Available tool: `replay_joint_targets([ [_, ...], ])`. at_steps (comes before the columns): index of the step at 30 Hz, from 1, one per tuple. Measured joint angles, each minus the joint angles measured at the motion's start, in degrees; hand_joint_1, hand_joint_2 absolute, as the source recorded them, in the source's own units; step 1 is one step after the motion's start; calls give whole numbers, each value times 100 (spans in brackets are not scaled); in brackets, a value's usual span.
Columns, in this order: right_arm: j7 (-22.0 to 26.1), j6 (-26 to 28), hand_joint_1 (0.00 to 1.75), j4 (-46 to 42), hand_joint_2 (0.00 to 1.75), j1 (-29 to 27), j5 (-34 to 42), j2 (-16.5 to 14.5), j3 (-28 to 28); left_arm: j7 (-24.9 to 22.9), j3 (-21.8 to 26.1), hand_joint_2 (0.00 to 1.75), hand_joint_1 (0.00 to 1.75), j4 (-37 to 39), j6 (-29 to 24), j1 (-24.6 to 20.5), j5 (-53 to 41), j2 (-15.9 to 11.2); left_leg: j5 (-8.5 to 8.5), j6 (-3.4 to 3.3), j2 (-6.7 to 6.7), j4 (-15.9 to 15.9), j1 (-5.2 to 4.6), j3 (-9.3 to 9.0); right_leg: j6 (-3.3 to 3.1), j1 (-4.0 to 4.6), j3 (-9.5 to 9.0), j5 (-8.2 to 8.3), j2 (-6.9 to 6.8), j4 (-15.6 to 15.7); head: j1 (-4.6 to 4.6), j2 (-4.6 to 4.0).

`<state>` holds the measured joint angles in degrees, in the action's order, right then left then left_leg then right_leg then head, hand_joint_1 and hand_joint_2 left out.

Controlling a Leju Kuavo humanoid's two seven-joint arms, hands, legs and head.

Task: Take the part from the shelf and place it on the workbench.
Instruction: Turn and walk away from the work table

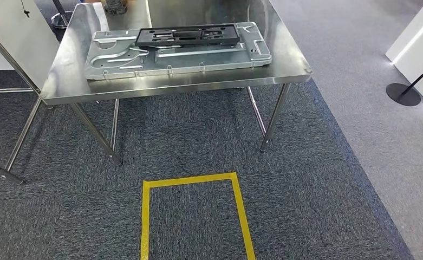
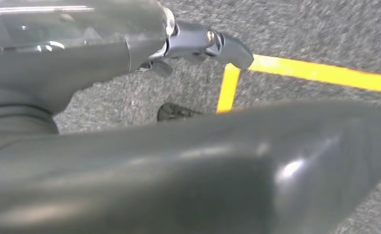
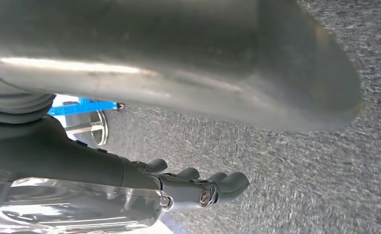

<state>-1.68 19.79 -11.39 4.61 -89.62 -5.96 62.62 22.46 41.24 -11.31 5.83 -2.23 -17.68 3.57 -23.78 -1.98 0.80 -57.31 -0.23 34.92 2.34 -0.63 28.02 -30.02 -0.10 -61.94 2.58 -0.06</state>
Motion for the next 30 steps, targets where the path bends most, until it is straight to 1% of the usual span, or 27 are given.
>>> replay_joint_targets([
  [1,-2,-1,0,0,0,12,-3,2,-14,6,0,0,0,-1,-12,2,-8,4,41,29,2,-35,-7,53,-34,13,-209,-66,1,342,0,0],
  [2,-10,-1,0,0,0,22,-5,2,-27,12,0,0,0,-1,-23,1,-17,7,87,60,6,-54,-11,88,-72,30,-324,-144,2,562,0,0],
  [3,-22,-3,0,0,0,26,-5,2,-37,16,0,0,0,-1,-33,2,-29,8,141,93,10,-59,-15,113,-114,45,-360,-174,2,679,0,-1],
  [4,-36,-9,0,3,0,25,-5,1,-43,19,0,0,0,-1,-40,4,-41,6,174,127,9,-53,-13,130,-160,37,-321,-139,-7,681,-1,-1],
  [5,-49,-16,0,5,0,25,-5,1,-49,21,-1,0,0,-1,-45,6,-52,4,132,163,0,-81,-6,159,-204,27,-275,-82,-18,682,-1,-1],
  [6,-56,-22,0,7,0,23,-5,1,-54,22,-1,0,0,-1,-49,14,-65,3,-14,197,-11,-185,1,204,-252,14,-221,-21,-31,688,-1,-1],
  [7,-60,-26,0,9,0,24,-5,2,-57,22,-2,0,0,-1,-51,23,-75,2,-260,229,-21,-394,13,273,-292,3,-156,44,-44,693,0,-1],
  [9,-61,-25,0,9,0,23,-4,3,-60,22,-3,0,0,0,-51,32,-93,3,-834,279,-27,-1110,46,439,-330,12,10,171,-51,672,0,-1],
  [10,-62,-25,0,9,0,22,-4,4,-60,22,-4,0,0,1,-51,32,-96,3,-983,297,-27,-1455,62,486,-330,17,104,234,-51,654,0,-1],
  [11,-61,-26,0,9,0,22,-4,4,-61,23,-4,0,0,0,-52,29,-98,3,-990,309,-27,-1676,73,466,-322,20,205,298,-52,629,0,0],
  [12,-61,-32,0,9,0,22,-4,3,-62,23,-4,0,0,-1,-55,27,-98,2,-870,314,-27,-1703,82,358,-310,20,305,354,-51,599,0,0],
  [13,-61,-47,0,9,0,21,-5,3,-63,23,-4,0,0,-1,-60,24,-98,2,-702,309,-28,-1533,88,150,-294,18,408,408,-51,565,0,0],
  [14,-61,-78,0,10,0,24,-5,2,-66,22,-4,0,0,-1,-66,17,-98,1,-589,295,-30,-1182,91,-160,-272,16,499,460,-49,525,1,0],
  [15,-56,-112,0,10,0,26,-5,1,-72,19,-4,0,0,-1,-74,5,-96,1,-579,274,-33,-727,84,-507,-247,22,577,500,-46,488,1,0],
  [16,-38,-154,0,11,0,27,-5,-1,-82,3,-4,0,0,-1,-79,-9,-81,1,-646,242,-35,-301,74,-794,-215,28,635,543,-46,459,1,0],
  [17,-5,-203,0,13,0,31,3,-2,-93,-20,-3,0,0,-1,-83,-21,-63,1,-739,206,-38,9,60,-983,-180,33,669,584,-48,443,1,0],
  [18,46,-259,0,13,0,30,27,-2,-103,-50,-2,0,0,-1,-88,-26,-41,1,-796,166,-38,166,44,-1052,-140,35,690,626,-50,442,0,0],
  [20,149,-399,0,14,0,31,117,-3,-108,-112,4,0,0,-1,-112,-14,-5,2,-742,72,-26,210,40,-1005,-61,15,723,667,-48,427,0,0],
  [21,180,-459,0,14,0,28,168,-3,-105,-137,7,0,0,-1,-127,-9,3,3,-693,25,-16,216,43,-967,-29,4,767,584,-41,339,0,0],
  [22,193,-507,0,14,0,22,213,-3,-101,-157,9,0,0,-1,-141,-4,7,2,-637,-15,-6,224,46,-919,-5,-6,853,408,-33,132,0,-1],
  [24,200,-563,0,17,0,8,284,-4,-91,-189,13,0,0,-1,-153,-3,12,0,-539,-62,1,217,32,-793,27,-17,1116,-100,-23,-601,0,-1],
  [25,201,-583,0,20,0,4,313,-4,-83,-203,14,0,0,-1,-155,-1,12,-1,-493,-68,1,209,18,-728,37,-17,1221,-292,-21,-959,0,-1],
  [26,201,-597,0,22,0,1,337,-5,-72,-217,15,0,0,-1,-152,2,11,-1,-454,-69,1,197,6,-668,40,-16,1242,-379,-20,-1159,0,-1],
  [27,198,-615,0,23,0,0,360,-3,-60,-232,14,0,0,-1,-147,5,5,-1,-423,-66,1,181,-4,-616,32,-13,1139,-352,-20,-1123,0,-1],
  [28,195,-636,0,23,0,-1,384,1,-46,-245,14,0,0,-1,-142,7,-3,-1,-400,-59,0,161,-10,-573,13,-9,918,-234,-20,-852,0,-1],
  [29,192,-654,0,22,44,1,404,7,-30,-257,14,0,0,-1,-137,6,-11,0,-385,-51,0,135,-12,-543,-17,-3,618,-83,-20,-427,0,-1],
  [30,191,-671,0,22,87,7,422,16,-17,-265,14,44,0,-1,-135,4,-19,2,-374,-36,0,104,-20,-513,-56,14,343,19,-20,6,0,-1],
])
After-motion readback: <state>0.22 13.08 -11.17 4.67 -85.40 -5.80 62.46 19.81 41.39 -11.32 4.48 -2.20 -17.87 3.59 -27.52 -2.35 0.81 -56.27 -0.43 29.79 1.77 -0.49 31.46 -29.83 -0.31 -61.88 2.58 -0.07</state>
